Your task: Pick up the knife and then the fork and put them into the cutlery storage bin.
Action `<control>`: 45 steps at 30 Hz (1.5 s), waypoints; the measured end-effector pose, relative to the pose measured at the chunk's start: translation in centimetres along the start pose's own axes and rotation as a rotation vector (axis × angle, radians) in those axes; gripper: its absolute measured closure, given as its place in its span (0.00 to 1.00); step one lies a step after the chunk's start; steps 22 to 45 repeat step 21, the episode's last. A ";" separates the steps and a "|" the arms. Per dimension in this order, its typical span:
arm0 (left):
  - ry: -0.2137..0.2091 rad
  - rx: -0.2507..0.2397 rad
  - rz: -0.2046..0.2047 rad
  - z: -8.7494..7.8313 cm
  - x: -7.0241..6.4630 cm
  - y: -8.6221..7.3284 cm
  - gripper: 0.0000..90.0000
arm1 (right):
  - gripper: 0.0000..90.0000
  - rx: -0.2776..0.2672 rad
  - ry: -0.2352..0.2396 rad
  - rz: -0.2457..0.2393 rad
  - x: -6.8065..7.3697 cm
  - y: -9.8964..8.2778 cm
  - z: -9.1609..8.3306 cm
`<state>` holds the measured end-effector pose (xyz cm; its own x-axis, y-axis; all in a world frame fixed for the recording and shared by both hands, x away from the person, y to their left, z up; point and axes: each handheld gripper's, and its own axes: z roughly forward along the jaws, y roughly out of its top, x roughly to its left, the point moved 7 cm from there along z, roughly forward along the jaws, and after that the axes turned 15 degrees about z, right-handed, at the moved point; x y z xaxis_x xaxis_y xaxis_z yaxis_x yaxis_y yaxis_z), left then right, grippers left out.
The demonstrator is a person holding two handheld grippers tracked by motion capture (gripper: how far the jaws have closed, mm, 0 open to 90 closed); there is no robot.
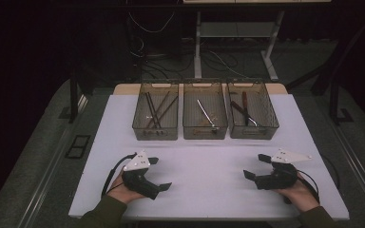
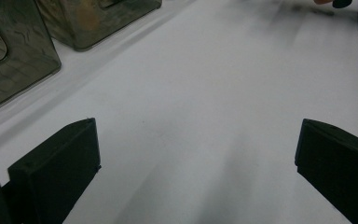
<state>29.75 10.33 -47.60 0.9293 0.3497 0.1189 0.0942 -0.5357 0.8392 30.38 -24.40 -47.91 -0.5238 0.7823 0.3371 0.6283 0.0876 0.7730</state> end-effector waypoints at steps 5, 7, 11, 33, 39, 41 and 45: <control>0.000 0.001 0.000 0.0 0.0 0.0 0.00 | 0.13 0.011 0.004 0.000 0.0 -0.7 -0.2; -0.001 0.001 0.000 0.0 0.0 0.0 0.00 | 0.13 0.020 0.004 -0.011 0.2 -1.0 -0.3; 0.000 0.004 0.002 0.1 0.0 -0.1 0.00 | 0.13 0.033 0.013 -0.033 0.6 -1.2 -0.1; 0.001 0.009 0.004 0.1 0.0 -0.1 0.00 | 0.13 0.030 0.019 -0.038 0.5 -1.1 -0.1; 0.001 0.009 0.004 0.1 0.0 -0.1 0.00 | 0.13 0.030 0.019 -0.038 0.5 -1.1 -0.1; 0.001 0.009 0.004 0.1 0.0 -0.1 0.00 | 0.13 0.030 0.019 -0.038 0.5 -1.1 -0.1; 0.001 0.009 0.004 0.1 0.0 -0.1 0.00 | 0.13 0.030 0.019 -0.038 0.5 -1.1 -0.1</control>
